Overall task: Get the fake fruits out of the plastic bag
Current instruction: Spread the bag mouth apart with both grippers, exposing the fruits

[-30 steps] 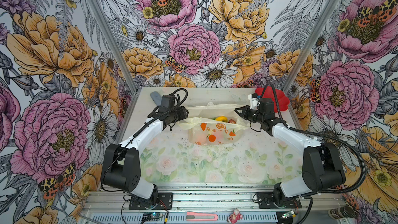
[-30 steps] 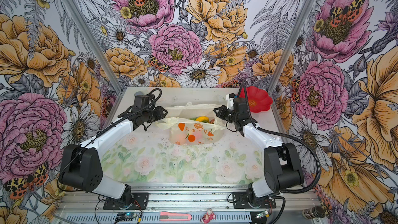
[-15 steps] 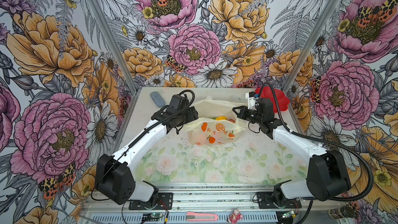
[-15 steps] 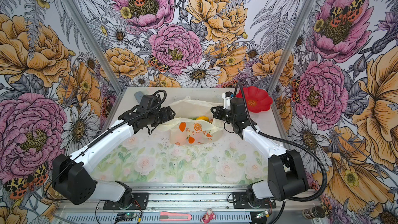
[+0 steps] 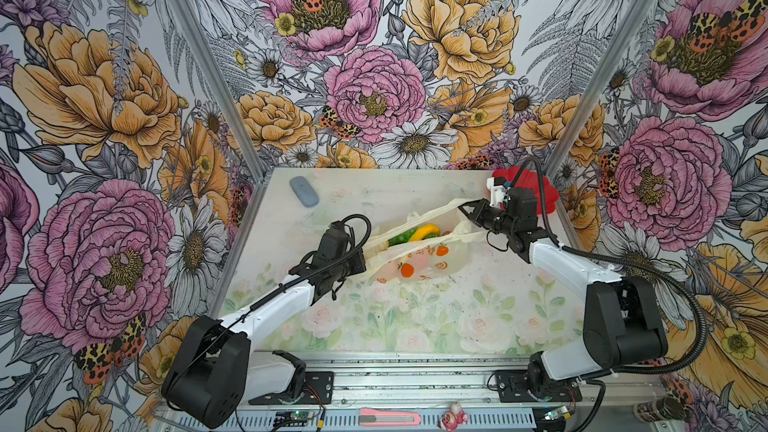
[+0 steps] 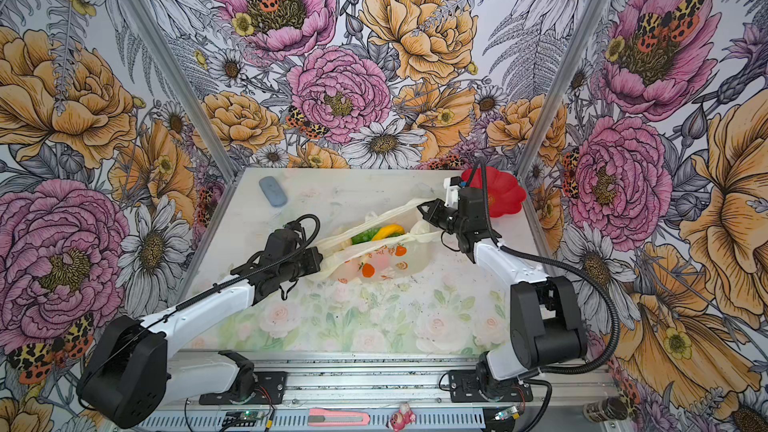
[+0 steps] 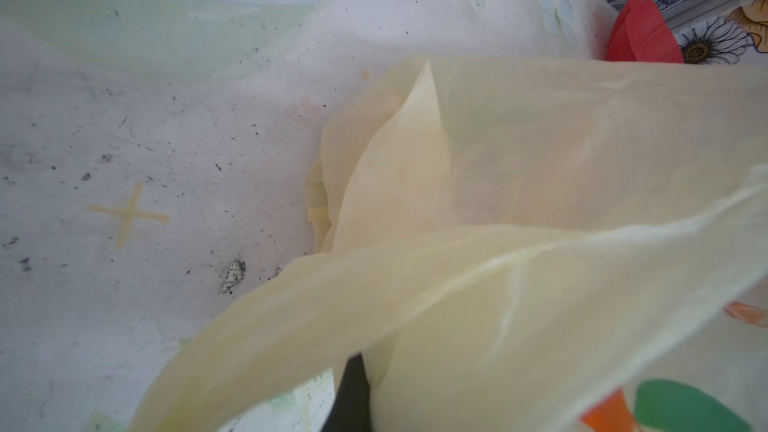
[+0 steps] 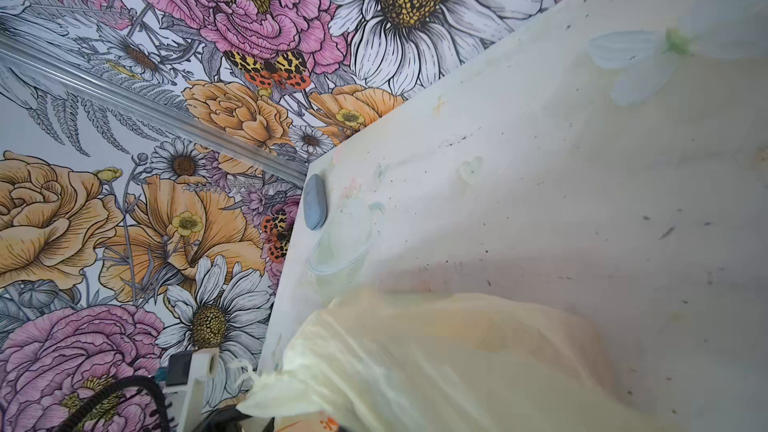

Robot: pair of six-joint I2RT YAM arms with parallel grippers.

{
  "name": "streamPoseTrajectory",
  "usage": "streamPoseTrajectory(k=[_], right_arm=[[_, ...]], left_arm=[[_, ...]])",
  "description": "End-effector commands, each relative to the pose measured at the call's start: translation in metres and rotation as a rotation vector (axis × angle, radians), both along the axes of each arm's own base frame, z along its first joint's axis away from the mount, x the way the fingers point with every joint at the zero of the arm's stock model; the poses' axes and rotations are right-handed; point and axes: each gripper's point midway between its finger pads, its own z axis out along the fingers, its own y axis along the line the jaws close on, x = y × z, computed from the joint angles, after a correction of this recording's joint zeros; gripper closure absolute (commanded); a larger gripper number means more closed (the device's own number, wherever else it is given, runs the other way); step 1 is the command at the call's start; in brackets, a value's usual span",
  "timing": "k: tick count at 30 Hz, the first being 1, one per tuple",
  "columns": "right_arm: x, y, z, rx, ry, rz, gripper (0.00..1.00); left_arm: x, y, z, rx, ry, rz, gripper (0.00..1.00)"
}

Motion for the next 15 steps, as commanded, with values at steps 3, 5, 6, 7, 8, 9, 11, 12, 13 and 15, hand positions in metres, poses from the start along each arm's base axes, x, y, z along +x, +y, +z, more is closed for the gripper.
streamPoseTrajectory(k=[3,5,6,7,8,9,11,12,13,15], right_arm=[[0.028,-0.015,0.023,0.096,-0.056,-0.051,1.0],[0.026,-0.01,0.028,0.085,-0.065,-0.032,1.0],[0.024,-0.006,0.031,0.067,-0.074,-0.016,1.0],[0.02,-0.001,0.035,0.045,-0.081,0.001,1.0],[0.016,0.002,0.037,0.023,-0.09,0.013,0.93],[0.011,0.005,0.037,-0.005,-0.09,0.019,0.83],[0.002,0.006,0.039,-0.063,-0.092,0.015,0.64],[-0.003,0.005,0.038,-0.097,-0.088,0.009,0.55],[-0.007,0.002,0.037,-0.139,-0.081,-0.004,0.47],[-0.014,-0.005,0.034,-0.21,-0.075,-0.032,0.36]], left_arm=[[0.022,-0.002,0.04,-0.051,-0.265,-0.028,1.0],[0.025,-0.012,0.047,-0.052,-0.265,-0.077,1.0],[0.026,-0.018,0.05,-0.044,-0.26,-0.1,1.0],[0.028,-0.025,0.053,-0.039,-0.26,-0.123,1.0],[0.029,-0.03,0.056,-0.034,-0.261,-0.138,1.0],[0.03,-0.034,0.059,-0.031,-0.264,-0.15,1.0],[0.03,-0.04,0.064,-0.043,-0.271,-0.161,1.0],[0.031,-0.042,0.066,-0.055,-0.274,-0.163,1.0],[0.031,-0.044,0.067,-0.06,-0.276,-0.165,1.0],[0.03,-0.049,0.07,-0.054,-0.279,-0.18,1.0]])
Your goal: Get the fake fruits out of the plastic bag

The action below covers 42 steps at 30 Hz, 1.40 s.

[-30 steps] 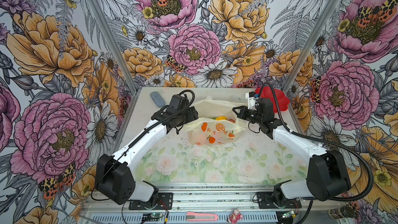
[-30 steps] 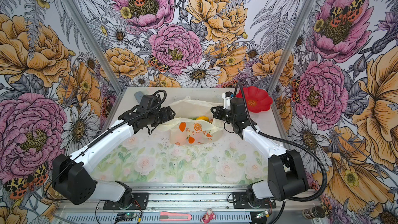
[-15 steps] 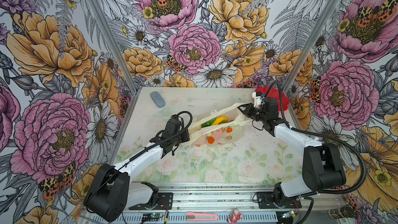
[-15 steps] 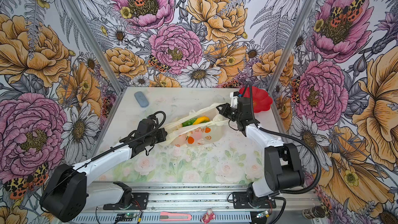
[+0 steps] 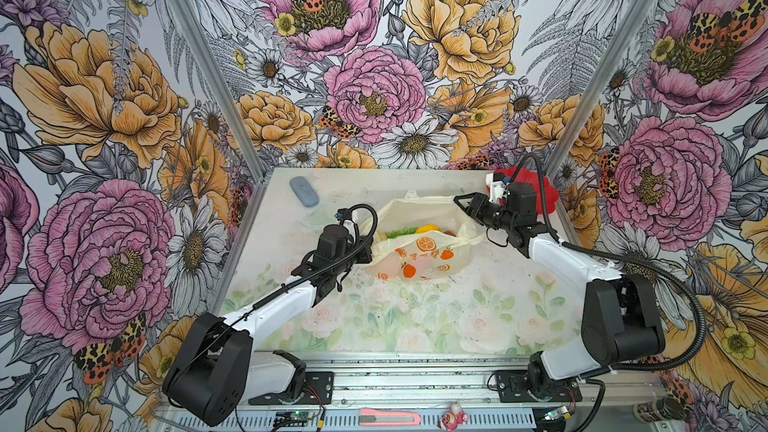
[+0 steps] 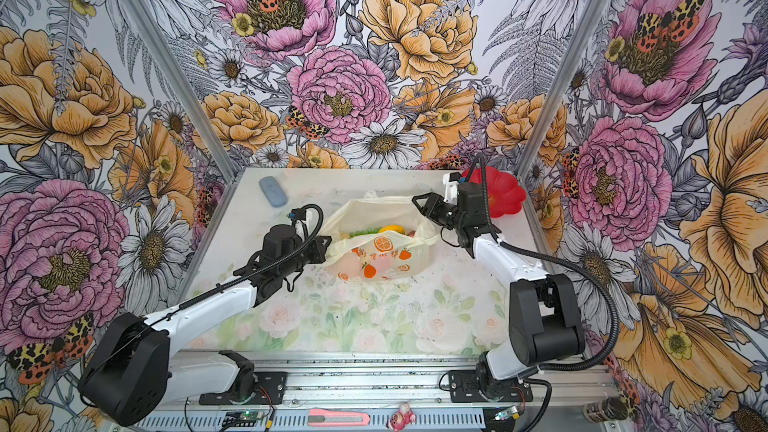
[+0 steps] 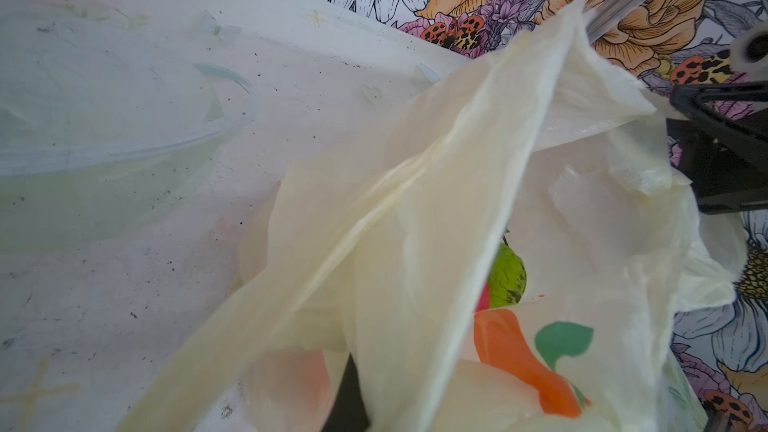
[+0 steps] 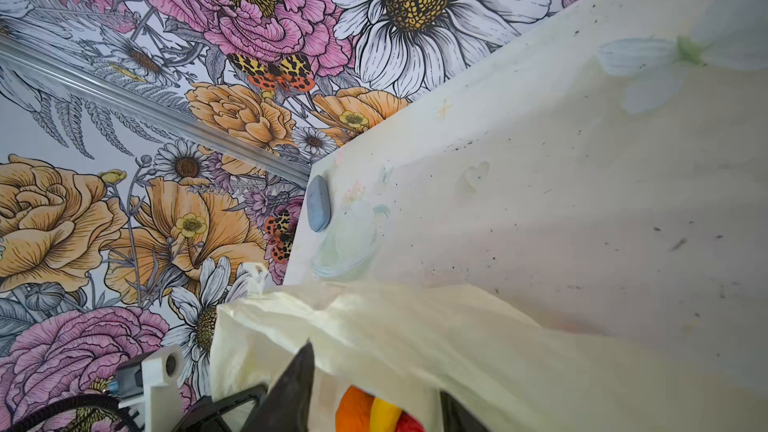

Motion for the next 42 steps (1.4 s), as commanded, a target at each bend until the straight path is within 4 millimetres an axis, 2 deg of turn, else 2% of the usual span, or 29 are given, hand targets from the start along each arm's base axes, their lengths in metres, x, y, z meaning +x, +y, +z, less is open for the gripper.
streamPoseTrajectory(k=[1,6,14,19,28,31,33,34,37,42], right_arm=[[-0.013,-0.014,0.009,-0.156,-0.024,-0.055,0.32],[-0.03,-0.027,0.005,-0.319,-0.007,-0.114,0.24],[-0.057,-0.023,0.007,-0.512,-0.019,-0.122,0.2],[-0.063,-0.017,-0.026,-0.514,0.062,-0.089,0.24],[-0.072,0.009,-0.064,-0.518,0.158,-0.032,0.28],[-0.07,0.022,-0.077,-0.492,0.174,0.017,0.38],[-0.064,0.031,-0.078,-0.446,0.147,0.05,0.48],[-0.06,0.035,-0.075,-0.411,0.132,0.067,0.53],[-0.048,0.037,-0.055,-0.262,0.065,0.1,0.79],[-0.035,0.024,-0.019,0.035,-0.078,0.164,0.99]], left_arm=[[0.001,-0.014,0.012,0.01,-0.038,-0.052,1.0],[0.001,-0.017,0.009,0.043,-0.022,-0.049,1.0],[-0.002,-0.02,0.008,0.059,-0.021,-0.058,1.0],[-0.002,-0.018,0.007,0.059,-0.018,-0.048,1.0],[-0.003,-0.019,0.004,0.051,0.0,-0.045,1.0],[-0.002,-0.02,0.003,0.043,0.007,-0.047,1.0],[-0.002,-0.017,0.0,0.034,0.015,-0.04,1.0],[-0.002,-0.015,-0.002,0.024,0.02,-0.035,1.0],[0.002,-0.001,-0.008,-0.039,0.044,-0.002,1.0],[0.011,0.026,-0.019,-0.159,0.06,0.06,1.0]])
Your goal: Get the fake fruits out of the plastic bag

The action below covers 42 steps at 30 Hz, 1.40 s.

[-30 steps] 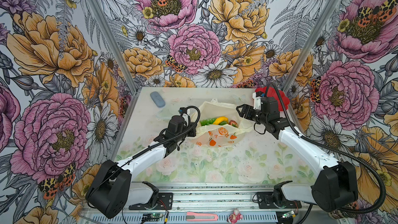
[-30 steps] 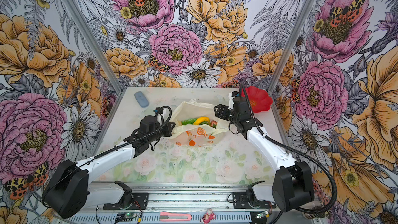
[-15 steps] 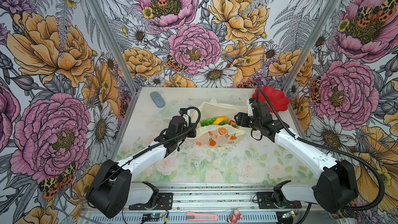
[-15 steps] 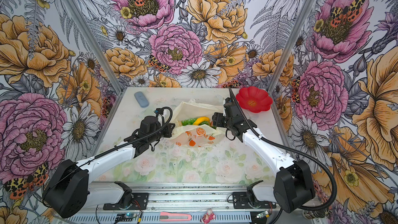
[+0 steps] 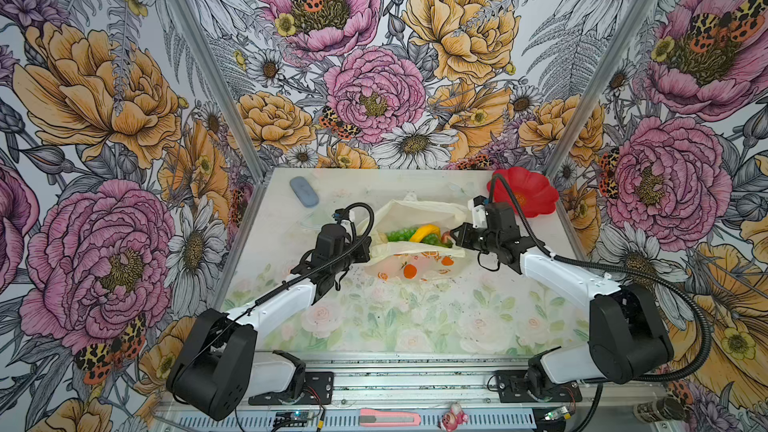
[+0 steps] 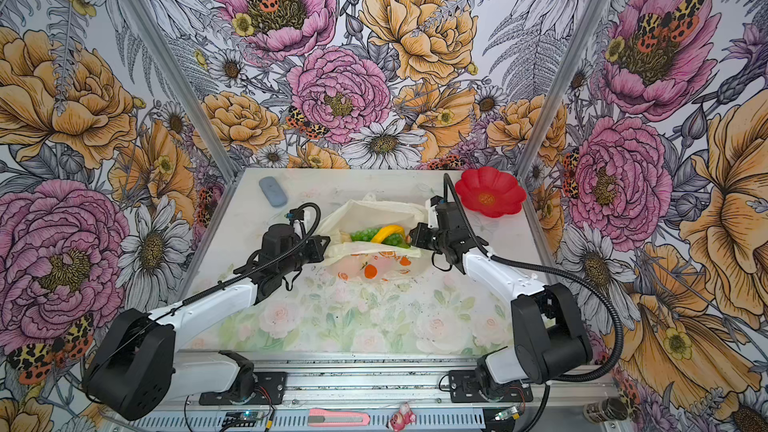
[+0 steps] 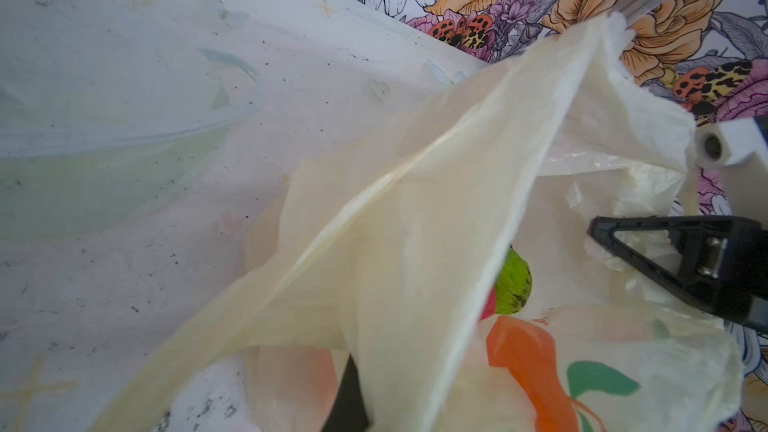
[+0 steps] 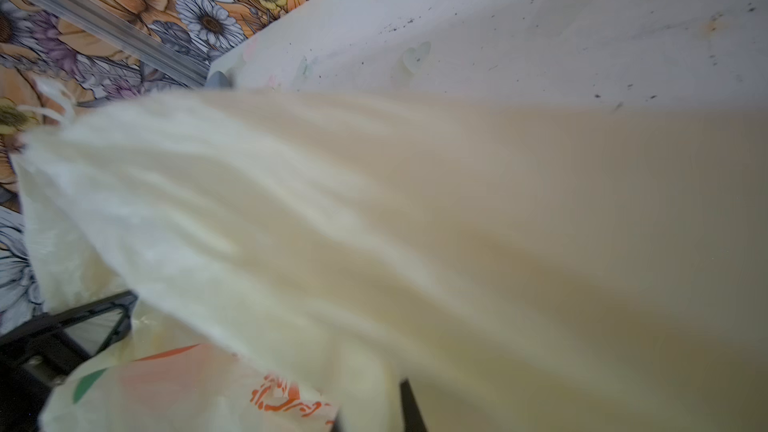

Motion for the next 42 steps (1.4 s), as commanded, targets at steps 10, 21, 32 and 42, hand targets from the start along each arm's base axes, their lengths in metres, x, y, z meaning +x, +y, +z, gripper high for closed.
streamPoseTrajectory(k=[10,21,32,42], right_arm=[[0.025,-0.011,0.048,0.55,-0.204,0.106,1.0],[0.014,-0.006,0.025,0.502,-0.154,0.065,1.0],[0.0,0.012,0.014,0.378,-0.166,0.07,1.0],[-0.009,0.016,0.013,0.304,-0.176,0.07,1.0]], left_arm=[[0.04,0.006,-0.017,-0.217,0.037,-0.038,1.0],[0.021,-0.002,0.001,0.073,0.132,0.067,0.32],[-0.009,0.032,0.022,0.032,0.294,0.322,0.09],[-0.02,0.036,0.05,-0.025,0.268,0.382,0.12]])
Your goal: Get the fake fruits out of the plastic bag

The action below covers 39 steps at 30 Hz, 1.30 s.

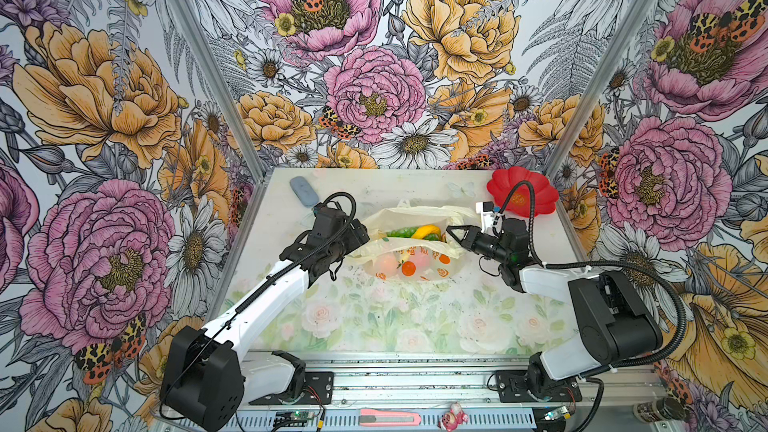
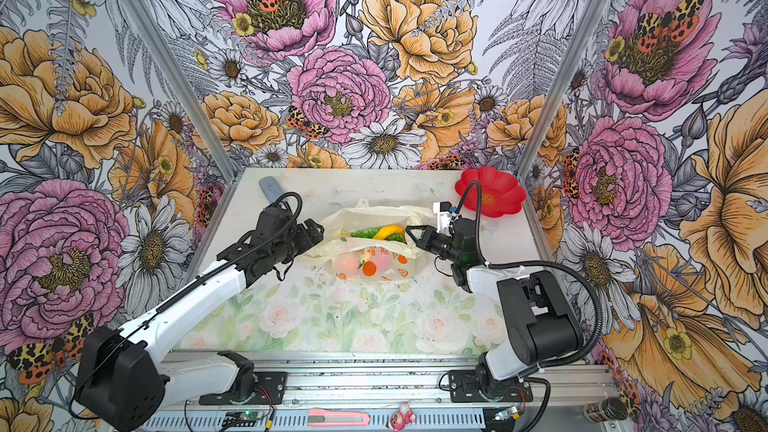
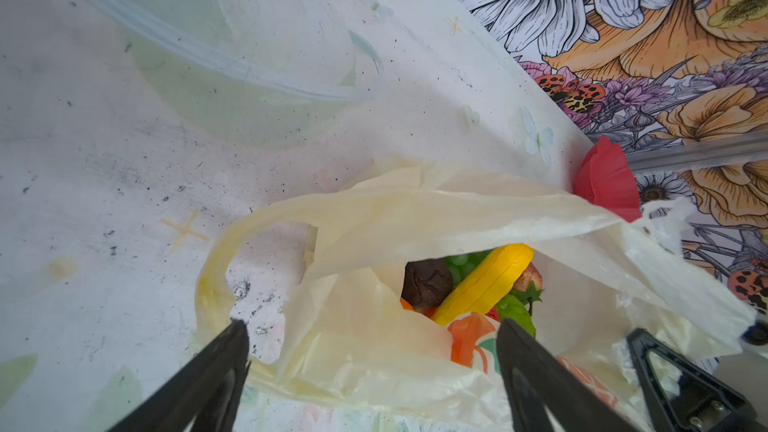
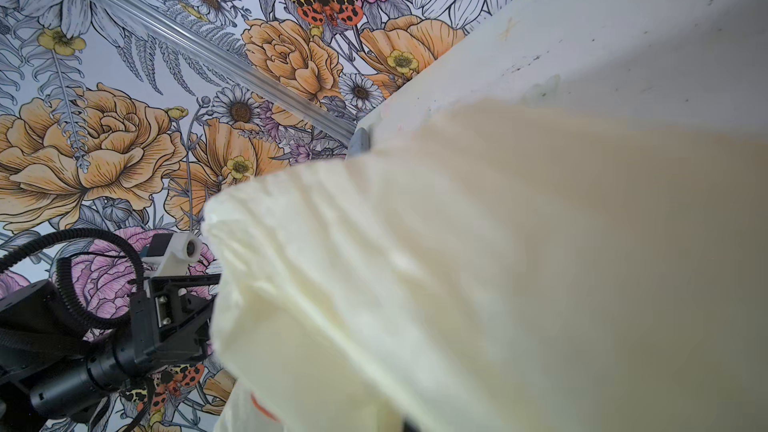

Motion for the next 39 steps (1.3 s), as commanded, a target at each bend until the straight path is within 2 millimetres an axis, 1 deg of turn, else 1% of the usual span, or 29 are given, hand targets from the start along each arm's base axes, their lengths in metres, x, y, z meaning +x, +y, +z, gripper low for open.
streamPoseTrajectory(k=[1,4,7,9,12,14,16,18,20,21,23,27,29,30,32,35,36,38,39], right_arm=[[-0.001,-0.003,0.004,-0.04,-0.036,-0.018,1.0],[-0.002,-0.001,0.006,-0.051,-0.043,-0.017,1.0],[-0.003,0.003,0.008,-0.06,-0.053,-0.009,1.0],[-0.005,0.006,0.01,-0.066,-0.065,-0.002,1.0],[-0.008,0.009,0.01,-0.079,-0.077,0.012,1.0],[-0.011,0.01,0.009,-0.084,-0.078,0.018,1.0],[-0.013,0.009,0.009,-0.086,-0.078,0.017,1.0],[-0.015,0.009,0.01,-0.087,-0.082,0.018,1.0],[-0.015,0.008,0.011,-0.085,-0.085,0.012,1.0],[-0.015,0.007,0.013,-0.084,-0.088,0.008,1.0],[-0.012,0.003,0.015,-0.074,-0.081,-0.01,1.0],[0.002,-0.009,0.022,-0.02,-0.047,-0.052,1.0],[0.011,-0.011,0.027,0.018,-0.028,-0.06,1.0],[0.017,-0.013,0.026,0.036,-0.002,-0.076,1.0],[0.03,-0.025,0.014,0.08,0.091,-0.145,1.0],[0.045,-0.047,-0.027,0.16,0.294,-0.264,1.0],[0.048,-0.051,-0.038,0.163,0.326,-0.286,1.0],[0.051,-0.054,-0.049,0.148,0.355,-0.312,1.0],[0.051,-0.053,-0.049,0.143,0.35,-0.309,1.0]], left_arm=[[-0.01,0.0,0.012,-0.015,0.004,0.049,0.13],[-0.018,-0.018,0.01,-0.037,0.022,0.029,0.13],[-0.018,-0.038,0.002,-0.05,0.055,0.008,0.08],[-0.012,-0.048,-0.005,-0.063,0.064,-0.005,0.05],[0.002,-0.058,-0.01,-0.098,0.048,-0.012,0.01],[0.011,-0.061,-0.015,-0.106,0.047,-0.014,0.01],[0.016,-0.064,-0.027,-0.102,0.083,-0.022,0.02],[0.019,-0.068,-0.039,-0.1,0.099,-0.031,0.05],[0.02,-0.07,-0.05,-0.09,0.121,-0.047,0.12],[0.02,-0.071,-0.056,-0.089,0.132,-0.056,0.19],[0.016,-0.071,-0.062,-0.078,0.14,-0.072,0.31],[0.005,-0.069,-0.068,-0.06,0.118,-0.117,0.63],[0.0,-0.069,-0.069,-0.051,0.093,-0.151,0.78],[-0.004,-0.069,-0.069,-0.034,0.074,-0.175,0.86],[-0.011,-0.069,-0.066,0.034,0.025,-0.225,1.0],[-0.025,-0.071,-0.06,0.184,-0.099,-0.307,1.0],[-0.03,-0.072,-0.059,0.214,-0.138,-0.335,1.0],[-0.037,-0.075,-0.055,0.219,-0.201,-0.38,1.0],[-0.039,-0.076,-0.053,0.212,-0.231,-0.394,1.0]])
